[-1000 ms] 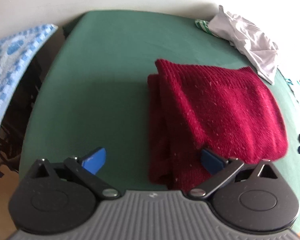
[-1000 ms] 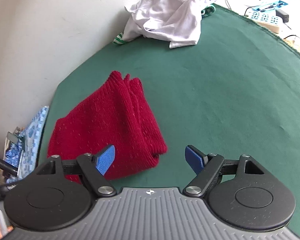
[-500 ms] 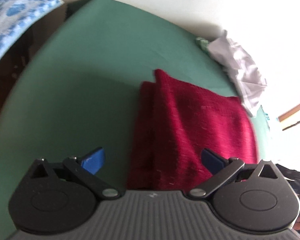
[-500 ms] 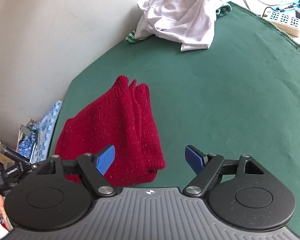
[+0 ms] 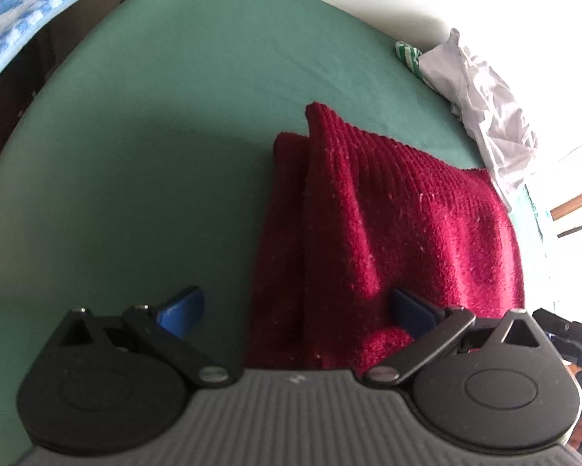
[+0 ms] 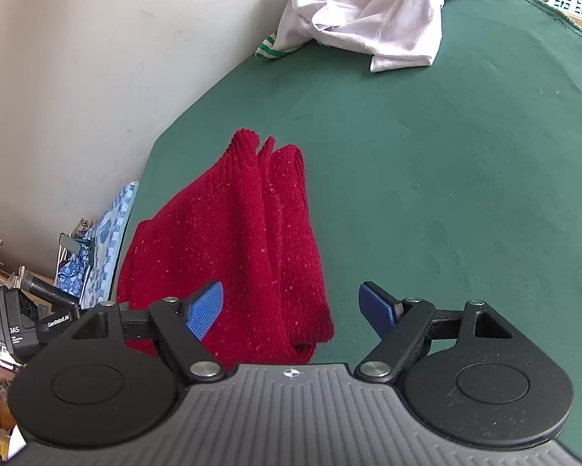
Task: Fold clothes
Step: 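Grasp the folded sweater bundle with both grippers and lift it, then carry the lifted sweater with both grippers toward the wall end of the table, then lower the sweater onto the table and open both grippers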
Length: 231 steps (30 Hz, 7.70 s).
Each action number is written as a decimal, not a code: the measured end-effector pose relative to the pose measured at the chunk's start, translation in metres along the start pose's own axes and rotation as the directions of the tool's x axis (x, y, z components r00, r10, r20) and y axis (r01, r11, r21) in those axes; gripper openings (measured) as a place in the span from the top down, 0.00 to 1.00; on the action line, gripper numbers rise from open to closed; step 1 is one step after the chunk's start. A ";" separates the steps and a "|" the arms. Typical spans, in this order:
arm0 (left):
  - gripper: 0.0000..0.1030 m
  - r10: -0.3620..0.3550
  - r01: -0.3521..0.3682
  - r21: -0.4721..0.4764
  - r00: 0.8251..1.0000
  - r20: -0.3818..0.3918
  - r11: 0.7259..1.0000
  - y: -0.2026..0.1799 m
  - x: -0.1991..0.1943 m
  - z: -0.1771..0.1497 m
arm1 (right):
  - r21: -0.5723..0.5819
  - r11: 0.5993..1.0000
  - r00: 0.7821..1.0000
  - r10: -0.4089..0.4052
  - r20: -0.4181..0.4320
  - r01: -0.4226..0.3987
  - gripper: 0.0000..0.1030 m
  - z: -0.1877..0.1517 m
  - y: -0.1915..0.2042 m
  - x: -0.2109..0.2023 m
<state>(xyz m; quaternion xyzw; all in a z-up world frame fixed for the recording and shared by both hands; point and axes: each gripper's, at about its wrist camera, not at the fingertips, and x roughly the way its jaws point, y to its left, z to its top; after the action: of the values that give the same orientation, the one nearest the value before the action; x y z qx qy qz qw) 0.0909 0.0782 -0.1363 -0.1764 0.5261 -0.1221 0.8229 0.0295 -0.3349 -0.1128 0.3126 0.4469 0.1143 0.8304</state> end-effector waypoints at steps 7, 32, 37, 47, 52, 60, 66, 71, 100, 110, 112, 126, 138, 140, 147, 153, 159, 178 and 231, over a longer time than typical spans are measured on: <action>0.01 0.021 -0.021 0.018 1.000 -0.012 1.000 0.000 -0.002 0.005 | 0.070 0.997 0.999 0.033 -0.038 -0.030 0.23 0.002 -0.013 0.010; 0.01 -0.242 0.242 -0.001 0.966 -0.087 0.970 -0.015 0.021 0.034 | 0.160 0.972 0.955 0.202 -0.215 -0.170 0.24 0.025 -0.015 0.034; 0.01 -0.214 0.218 0.045 0.974 -0.080 0.975 -0.031 0.030 0.039 | 0.172 0.961 0.949 0.248 -0.195 -0.216 0.17 0.035 -0.010 0.051; 0.01 -0.306 0.306 -0.012 0.951 -0.044 0.952 -0.009 0.026 0.030 | 0.092 0.966 0.936 0.256 -0.242 -0.240 0.19 0.039 -0.002 0.059; 0.01 -0.259 0.259 0.020 0.965 -0.031 0.966 -0.018 0.023 0.027 | 0.198 0.939 0.925 0.319 -0.205 -0.280 0.16 0.036 -0.015 0.063; 0.01 -0.171 0.166 0.120 0.985 0.025 0.979 -0.029 0.025 0.016 | 0.039 0.960 0.943 0.281 -0.178 -0.279 0.13 0.019 0.007 0.061; 0.02 -0.092 0.081 0.170 0.994 0.060 0.982 -0.043 0.029 0.008 | 0.038 0.978 0.964 0.209 -0.166 -0.205 0.43 0.021 0.008 0.066; 0.13 0.006 -0.030 0.219 0.994 0.109 0.975 -0.056 0.029 -0.002 | 0.055 0.981 0.970 0.194 -0.147 -0.188 0.54 0.021 0.000 0.065; 0.51 0.066 -0.110 0.258 0.982 0.175 0.960 -0.089 -0.070 0.103 | -0.097 0.963 0.942 0.222 -0.250 -0.252 0.58 0.103 0.091 0.047; 0.50 0.041 -0.160 0.380 0.953 0.301 0.911 -0.076 -0.141 0.227 | -0.190 0.937 0.955 0.280 -0.097 -0.294 0.58 0.172 0.200 0.052; 0.50 0.046 -0.186 0.402 0.942 0.332 0.896 -0.073 -0.146 0.252 | -0.209 0.933 0.956 0.288 -0.057 -0.294 0.58 0.186 0.217 0.059; 0.48 0.026 -0.158 0.330 0.928 0.373 0.931 0.020 -0.017 0.348 | -0.259 0.938 0.961 0.261 0.093 -0.230 0.58 0.228 0.228 0.214; 0.20 -0.021 -0.053 0.291 0.970 0.244 0.955 0.086 0.105 0.344 | -0.200 0.974 0.984 0.132 0.118 -0.107 0.58 0.210 0.136 0.318; 0.11 -0.049 -0.023 0.297 0.971 0.233 0.955 0.099 0.108 0.346 | -0.190 0.977 0.986 0.123 0.111 -0.101 0.58 0.207 0.127 0.320; 0.12 -0.146 0.060 0.269 0.938 0.314 0.961 0.129 0.069 0.343 | -0.158 0.983 0.991 0.106 0.077 -0.093 0.50 0.207 0.115 0.326; 0.16 -0.159 0.031 0.262 0.862 0.481 0.964 0.123 -0.004 0.344 | -0.152 0.988 0.960 0.034 0.279 0.010 0.40 0.205 0.139 0.276; 0.58 -0.030 -0.140 0.342 0.893 0.448 0.929 0.051 0.046 0.345 | -0.375 0.926 0.941 0.094 0.324 0.037 0.54 0.218 0.209 0.285; 0.11 -0.032 -0.120 0.261 0.858 0.512 0.958 0.106 0.025 0.324 | -0.405 0.912 0.948 0.073 0.309 0.062 0.49 0.197 0.199 0.288; 0.01 0.307 -0.404 0.182 0.864 0.400 0.897 0.033 -0.065 0.117 | -0.197 0.962 0.948 -0.126 0.292 0.188 0.40 0.008 0.200 0.130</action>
<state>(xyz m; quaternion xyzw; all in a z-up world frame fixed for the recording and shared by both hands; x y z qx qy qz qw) 0.1712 0.1522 -0.0519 0.0145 0.3689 -0.0004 0.9294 0.1285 -0.1208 -0.0727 0.1939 0.3344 0.0518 0.9208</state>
